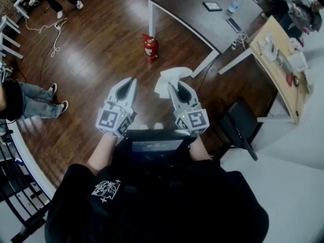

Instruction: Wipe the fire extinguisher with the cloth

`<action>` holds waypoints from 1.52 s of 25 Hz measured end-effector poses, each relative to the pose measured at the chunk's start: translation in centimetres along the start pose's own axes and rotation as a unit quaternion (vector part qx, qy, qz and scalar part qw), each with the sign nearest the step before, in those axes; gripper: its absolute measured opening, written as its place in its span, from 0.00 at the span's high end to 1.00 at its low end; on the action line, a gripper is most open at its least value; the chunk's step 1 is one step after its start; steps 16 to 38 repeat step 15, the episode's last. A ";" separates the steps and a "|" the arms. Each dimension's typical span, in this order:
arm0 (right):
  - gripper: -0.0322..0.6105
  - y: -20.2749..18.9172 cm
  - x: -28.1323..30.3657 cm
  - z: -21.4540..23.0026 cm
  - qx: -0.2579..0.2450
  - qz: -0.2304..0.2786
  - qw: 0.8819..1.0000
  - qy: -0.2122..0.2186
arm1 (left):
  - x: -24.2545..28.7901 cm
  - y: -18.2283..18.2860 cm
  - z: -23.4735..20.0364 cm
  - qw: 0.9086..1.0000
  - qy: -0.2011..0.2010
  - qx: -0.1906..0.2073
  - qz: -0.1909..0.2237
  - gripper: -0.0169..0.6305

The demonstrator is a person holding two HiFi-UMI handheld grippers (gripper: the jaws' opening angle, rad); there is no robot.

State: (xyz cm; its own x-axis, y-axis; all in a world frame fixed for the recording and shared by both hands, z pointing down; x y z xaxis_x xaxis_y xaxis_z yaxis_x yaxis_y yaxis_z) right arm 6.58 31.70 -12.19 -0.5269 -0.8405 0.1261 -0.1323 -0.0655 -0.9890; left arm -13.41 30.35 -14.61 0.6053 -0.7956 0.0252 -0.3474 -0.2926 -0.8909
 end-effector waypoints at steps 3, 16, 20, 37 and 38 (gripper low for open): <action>0.80 0.0 0.1 0.0 -0.002 0.003 1.000 0.000 | 0.0 -0.1 -0.1 1.000 0.002 0.004 -0.004 0.98; 0.80 0.0 0.2 0.1 -0.005 0.005 1.000 0.001 | 0.1 0.2 -0.2 1.000 -0.001 -0.001 0.003 0.98; 0.80 0.0 0.2 0.1 -0.005 0.005 1.000 0.001 | 0.1 0.2 -0.2 1.000 -0.001 -0.001 0.003 0.98; 0.80 0.0 0.2 0.1 -0.005 0.005 1.000 0.001 | 0.1 0.2 -0.2 1.000 -0.001 -0.001 0.003 0.98; 0.80 0.0 0.2 0.1 -0.005 0.005 1.000 0.001 | 0.1 0.2 -0.2 1.000 -0.001 -0.001 0.003 0.98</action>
Point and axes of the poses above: the fingertips, and each gripper's own axes: x forward along the fingers, z to its right, y out of its top, the point moved 6 cm from there along -x, backward along the fingers, and after that the axes turned 14 degrees about -x, right-handed, at the moved point
